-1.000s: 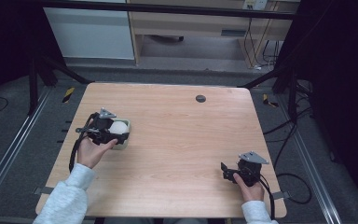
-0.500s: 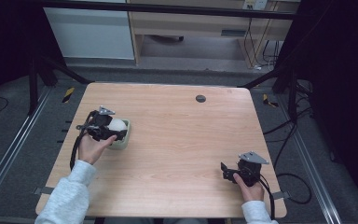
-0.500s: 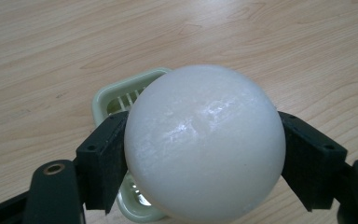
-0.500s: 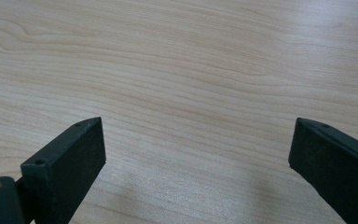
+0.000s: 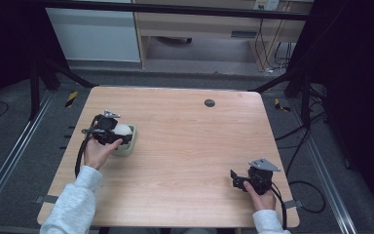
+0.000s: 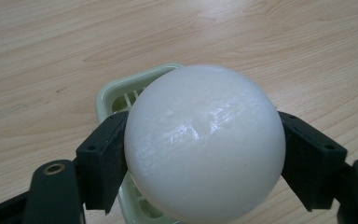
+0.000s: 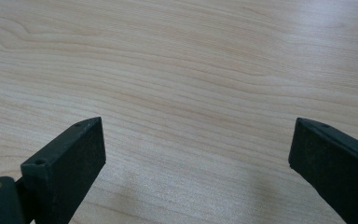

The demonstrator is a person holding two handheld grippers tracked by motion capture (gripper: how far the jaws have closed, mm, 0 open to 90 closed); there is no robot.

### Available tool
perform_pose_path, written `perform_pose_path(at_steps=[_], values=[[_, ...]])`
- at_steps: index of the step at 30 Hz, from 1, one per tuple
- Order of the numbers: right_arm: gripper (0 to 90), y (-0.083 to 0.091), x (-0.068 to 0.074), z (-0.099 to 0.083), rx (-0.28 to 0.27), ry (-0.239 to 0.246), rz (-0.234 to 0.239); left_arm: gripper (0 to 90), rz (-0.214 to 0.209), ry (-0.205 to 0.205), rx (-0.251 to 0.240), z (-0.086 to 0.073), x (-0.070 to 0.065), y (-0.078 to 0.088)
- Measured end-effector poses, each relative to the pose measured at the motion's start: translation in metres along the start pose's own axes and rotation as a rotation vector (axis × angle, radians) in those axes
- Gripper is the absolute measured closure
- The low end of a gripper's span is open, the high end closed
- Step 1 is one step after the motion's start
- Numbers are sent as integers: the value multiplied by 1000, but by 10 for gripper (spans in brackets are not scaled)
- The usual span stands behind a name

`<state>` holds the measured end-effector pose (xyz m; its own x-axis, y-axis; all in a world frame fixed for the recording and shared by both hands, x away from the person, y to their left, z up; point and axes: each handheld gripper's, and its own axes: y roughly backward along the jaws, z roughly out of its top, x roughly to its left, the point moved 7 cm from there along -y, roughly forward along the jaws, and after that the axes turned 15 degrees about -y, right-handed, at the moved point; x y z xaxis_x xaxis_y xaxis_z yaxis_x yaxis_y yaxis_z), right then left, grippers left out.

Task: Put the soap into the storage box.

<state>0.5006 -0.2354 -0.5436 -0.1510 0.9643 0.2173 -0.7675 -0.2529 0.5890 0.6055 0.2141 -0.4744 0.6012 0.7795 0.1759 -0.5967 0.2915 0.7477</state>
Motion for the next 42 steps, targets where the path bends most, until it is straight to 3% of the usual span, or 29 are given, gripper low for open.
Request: perform_pose_path(at_steps=[21, 42], values=[[41, -1, -1, 0, -4, 8, -4, 236, 6, 21, 55, -13, 9, -18], [41, -1, -1, 0, -3, 9, -4, 236, -3, 23, 82, -22, 7, -27]])
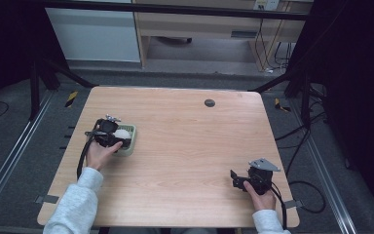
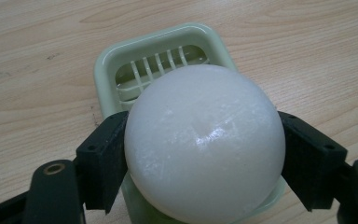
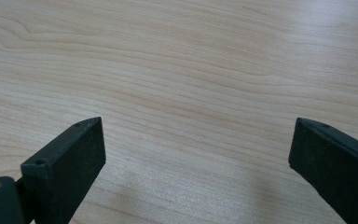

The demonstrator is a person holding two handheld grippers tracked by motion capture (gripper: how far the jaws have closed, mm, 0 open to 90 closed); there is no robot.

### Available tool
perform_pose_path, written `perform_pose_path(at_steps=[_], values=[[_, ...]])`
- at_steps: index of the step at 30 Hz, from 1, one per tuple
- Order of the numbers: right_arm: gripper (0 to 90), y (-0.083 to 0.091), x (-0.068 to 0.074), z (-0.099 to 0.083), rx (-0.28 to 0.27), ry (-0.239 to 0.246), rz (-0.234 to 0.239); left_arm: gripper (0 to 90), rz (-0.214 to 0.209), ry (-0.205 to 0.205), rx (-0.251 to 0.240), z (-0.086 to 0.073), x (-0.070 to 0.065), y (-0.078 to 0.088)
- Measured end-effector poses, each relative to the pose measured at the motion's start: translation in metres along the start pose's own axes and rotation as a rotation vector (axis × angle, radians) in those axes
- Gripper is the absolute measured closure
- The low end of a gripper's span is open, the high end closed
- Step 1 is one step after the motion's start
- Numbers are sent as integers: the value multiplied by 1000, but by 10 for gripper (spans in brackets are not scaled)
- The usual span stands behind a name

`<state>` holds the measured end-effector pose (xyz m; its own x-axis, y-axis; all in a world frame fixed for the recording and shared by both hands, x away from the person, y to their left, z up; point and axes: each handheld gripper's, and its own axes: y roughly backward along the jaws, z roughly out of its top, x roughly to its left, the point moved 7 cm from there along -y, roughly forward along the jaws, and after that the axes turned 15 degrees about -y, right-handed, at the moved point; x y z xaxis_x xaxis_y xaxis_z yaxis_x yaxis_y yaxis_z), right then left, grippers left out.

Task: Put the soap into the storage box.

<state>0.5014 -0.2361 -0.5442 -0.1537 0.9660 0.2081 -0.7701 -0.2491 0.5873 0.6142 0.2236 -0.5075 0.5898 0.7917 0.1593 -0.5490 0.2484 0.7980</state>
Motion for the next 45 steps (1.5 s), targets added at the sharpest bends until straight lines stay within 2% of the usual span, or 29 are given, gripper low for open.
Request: perform_pose_path(at_steps=[21, 28, 33, 36, 39, 45], values=[[41, 1, 1, 0, 5, -12, 6, 236, 2, -3, 19, -4, -2, -5], [41, 0, 0, 0, 1, 1, 1, 236, 2, -2, 6, -5, -2, -5], [41, 0, 0, 0, 3, -1, 2, 234, 1, 2, 0, -6, -2, -5], [41, 0, 0, 0, 3, -1, 2, 231, 17, -3, -5, -5, -1, -4], [41, 0, 1, -1, 6, -6, 3, 231, 5, 14, -17, -5, 0, -2], [41, 0, 1, -1, 9, -10, 5, 231, 11, 6, -28, -5, 0, 2]])
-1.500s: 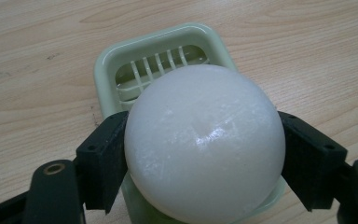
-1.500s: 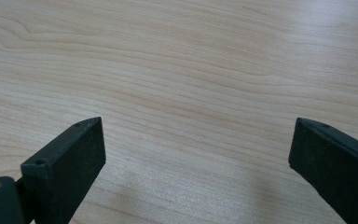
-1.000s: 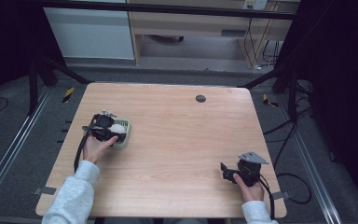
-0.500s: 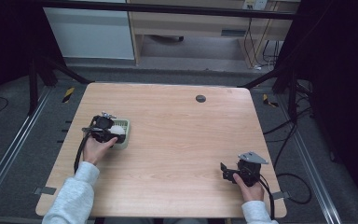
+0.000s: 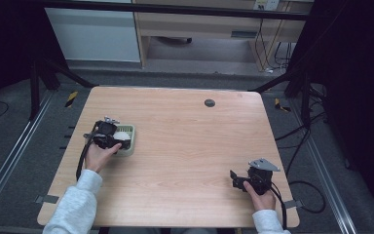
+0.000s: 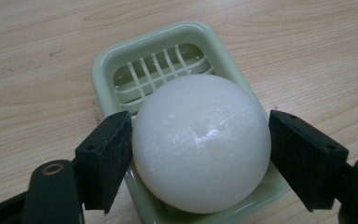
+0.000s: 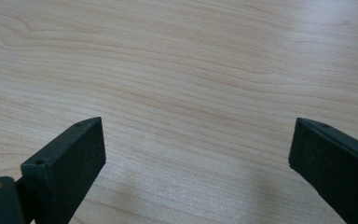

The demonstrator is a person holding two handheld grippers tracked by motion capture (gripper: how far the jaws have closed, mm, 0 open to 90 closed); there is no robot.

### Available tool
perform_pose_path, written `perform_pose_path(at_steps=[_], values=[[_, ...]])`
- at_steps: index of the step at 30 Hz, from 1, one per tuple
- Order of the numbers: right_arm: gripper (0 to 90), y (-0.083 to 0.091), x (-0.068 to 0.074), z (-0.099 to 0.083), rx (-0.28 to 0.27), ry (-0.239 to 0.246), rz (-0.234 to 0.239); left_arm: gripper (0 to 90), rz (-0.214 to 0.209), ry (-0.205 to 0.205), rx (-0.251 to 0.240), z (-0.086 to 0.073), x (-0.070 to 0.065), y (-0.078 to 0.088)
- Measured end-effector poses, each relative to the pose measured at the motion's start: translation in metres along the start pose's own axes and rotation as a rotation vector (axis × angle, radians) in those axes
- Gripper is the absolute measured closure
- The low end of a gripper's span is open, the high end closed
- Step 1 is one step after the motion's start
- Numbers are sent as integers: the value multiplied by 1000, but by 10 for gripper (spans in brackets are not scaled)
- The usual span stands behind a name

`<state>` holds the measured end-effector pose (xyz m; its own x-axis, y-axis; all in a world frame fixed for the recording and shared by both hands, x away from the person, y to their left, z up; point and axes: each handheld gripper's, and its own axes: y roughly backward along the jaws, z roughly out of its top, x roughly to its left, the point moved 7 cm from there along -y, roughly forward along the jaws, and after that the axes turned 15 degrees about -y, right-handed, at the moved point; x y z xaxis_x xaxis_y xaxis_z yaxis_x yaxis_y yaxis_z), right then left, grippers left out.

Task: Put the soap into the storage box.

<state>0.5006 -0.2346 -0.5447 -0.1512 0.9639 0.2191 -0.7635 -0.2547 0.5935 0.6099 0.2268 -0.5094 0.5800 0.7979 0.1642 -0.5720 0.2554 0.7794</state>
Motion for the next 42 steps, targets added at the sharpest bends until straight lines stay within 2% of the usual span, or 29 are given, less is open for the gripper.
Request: perform_pose_path(at_steps=[4, 9, 16, 22, 24, 32, 37, 42], values=[[41, 0, 0, 0, 0, 1, 1, 231, 4, -4, -11, 1, 0, 3], [41, 0, 0, 0, -3, 4, -4, 234, 8, -13, -48, 5, -2, 15], [41, 0, 0, 0, 0, 6, -2, 229, 12, -46, -93, 10, -11, 32], [41, 0, 0, 0, -1, 5, -1, 227, 1, -54, -137, 9, -21, 43], [41, 0, 1, 0, 1, 4, 0, 224, -8, -58, -160, 6, -28, 47], [41, 0, 1, 0, 1, 4, 1, 203, -4, -60, -211, -10, -38, 58], [41, 0, 1, 0, 2, 4, 2, 194, 15, -60, -218, -25, -41, 62], [41, 1, 0, 0, -2, 1, -3, 187, 16, -56, -218, -36, -44, 63]])
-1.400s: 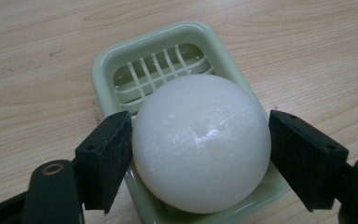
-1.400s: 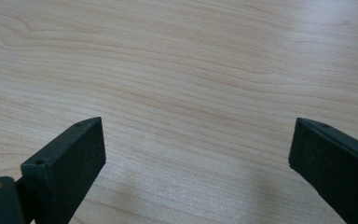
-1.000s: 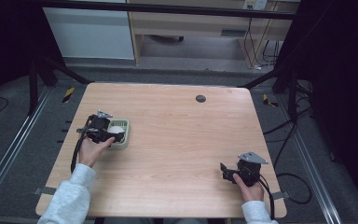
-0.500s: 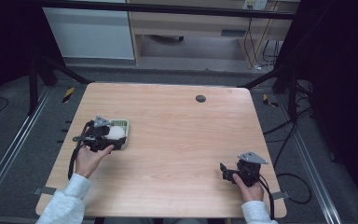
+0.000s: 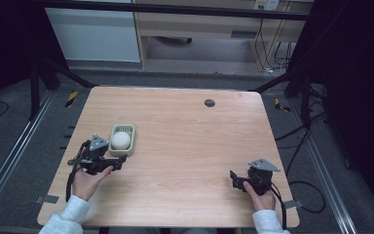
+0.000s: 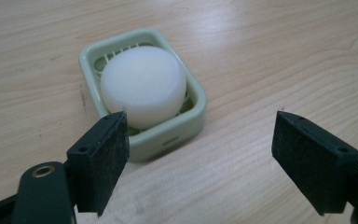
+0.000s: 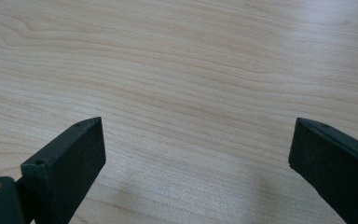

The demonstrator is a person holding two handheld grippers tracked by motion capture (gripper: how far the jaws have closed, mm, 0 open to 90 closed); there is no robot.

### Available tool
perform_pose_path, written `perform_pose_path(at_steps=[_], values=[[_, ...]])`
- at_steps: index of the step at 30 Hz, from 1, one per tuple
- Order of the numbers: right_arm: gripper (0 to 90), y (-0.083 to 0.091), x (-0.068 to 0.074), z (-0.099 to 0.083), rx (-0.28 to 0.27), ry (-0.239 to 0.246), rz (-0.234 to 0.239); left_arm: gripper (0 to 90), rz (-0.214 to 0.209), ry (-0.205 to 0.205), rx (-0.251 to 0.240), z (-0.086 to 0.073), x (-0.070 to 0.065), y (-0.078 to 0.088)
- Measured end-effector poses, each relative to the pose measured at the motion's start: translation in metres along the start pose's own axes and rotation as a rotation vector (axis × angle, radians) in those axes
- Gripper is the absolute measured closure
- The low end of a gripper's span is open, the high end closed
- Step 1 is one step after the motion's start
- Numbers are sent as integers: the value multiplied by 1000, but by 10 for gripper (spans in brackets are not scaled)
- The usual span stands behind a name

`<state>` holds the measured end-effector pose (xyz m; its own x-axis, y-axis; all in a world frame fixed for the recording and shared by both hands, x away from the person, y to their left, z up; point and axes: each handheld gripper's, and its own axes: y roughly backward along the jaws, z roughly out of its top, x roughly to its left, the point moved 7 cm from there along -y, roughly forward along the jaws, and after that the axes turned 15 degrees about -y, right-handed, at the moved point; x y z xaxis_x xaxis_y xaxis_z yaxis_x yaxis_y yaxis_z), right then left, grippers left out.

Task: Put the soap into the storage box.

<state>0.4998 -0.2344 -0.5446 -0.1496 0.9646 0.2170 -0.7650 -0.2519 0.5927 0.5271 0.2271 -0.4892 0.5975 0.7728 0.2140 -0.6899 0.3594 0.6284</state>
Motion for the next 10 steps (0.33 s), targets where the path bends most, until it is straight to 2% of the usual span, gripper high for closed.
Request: perform_pose_path(at_steps=[6, 10], values=[[41, 0, 1, 0, 3, 3, 5, 182, 6, 7, 25, -25, -2, 6], [41, 1, 1, 0, 4, 7, 4, 182, 4, 17, 28, -33, -3, 8]])
